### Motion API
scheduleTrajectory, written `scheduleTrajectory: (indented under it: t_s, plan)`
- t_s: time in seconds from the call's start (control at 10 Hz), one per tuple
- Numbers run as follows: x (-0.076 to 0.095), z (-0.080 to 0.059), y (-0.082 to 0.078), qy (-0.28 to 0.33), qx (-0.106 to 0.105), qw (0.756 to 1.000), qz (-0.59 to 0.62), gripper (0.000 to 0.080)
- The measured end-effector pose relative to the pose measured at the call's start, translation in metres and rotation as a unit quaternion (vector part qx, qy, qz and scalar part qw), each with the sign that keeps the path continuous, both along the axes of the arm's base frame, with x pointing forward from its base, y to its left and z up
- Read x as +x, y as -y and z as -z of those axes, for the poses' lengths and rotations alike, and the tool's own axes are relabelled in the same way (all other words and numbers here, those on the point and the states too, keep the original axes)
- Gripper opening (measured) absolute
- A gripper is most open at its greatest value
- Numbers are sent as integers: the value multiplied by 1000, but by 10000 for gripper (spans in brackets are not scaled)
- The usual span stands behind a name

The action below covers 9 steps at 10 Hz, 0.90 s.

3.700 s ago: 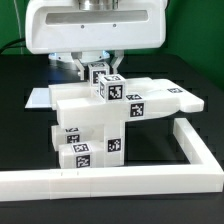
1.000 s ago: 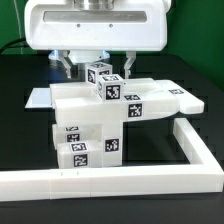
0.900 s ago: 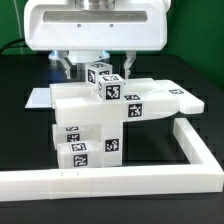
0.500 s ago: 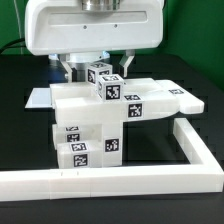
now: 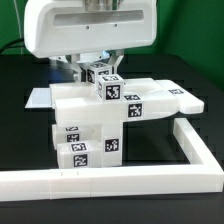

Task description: Assemble chair

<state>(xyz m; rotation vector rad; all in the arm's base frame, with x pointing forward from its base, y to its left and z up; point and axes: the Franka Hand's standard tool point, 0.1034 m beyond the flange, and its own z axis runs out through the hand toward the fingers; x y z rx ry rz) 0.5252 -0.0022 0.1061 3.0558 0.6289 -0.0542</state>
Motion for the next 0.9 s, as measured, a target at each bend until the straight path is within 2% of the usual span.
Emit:
scheduleTrajectory:
  t_s: [0.1, 0.2, 0.6, 0.9]
  plan:
    - [0, 0, 0, 0, 0, 1000, 6, 269]
    - [0, 0, 0, 0, 0, 1000, 11, 269]
    - [0, 0, 0, 4, -2, 986, 166, 269]
    - [0, 0, 2, 6, 4, 951, 310, 271]
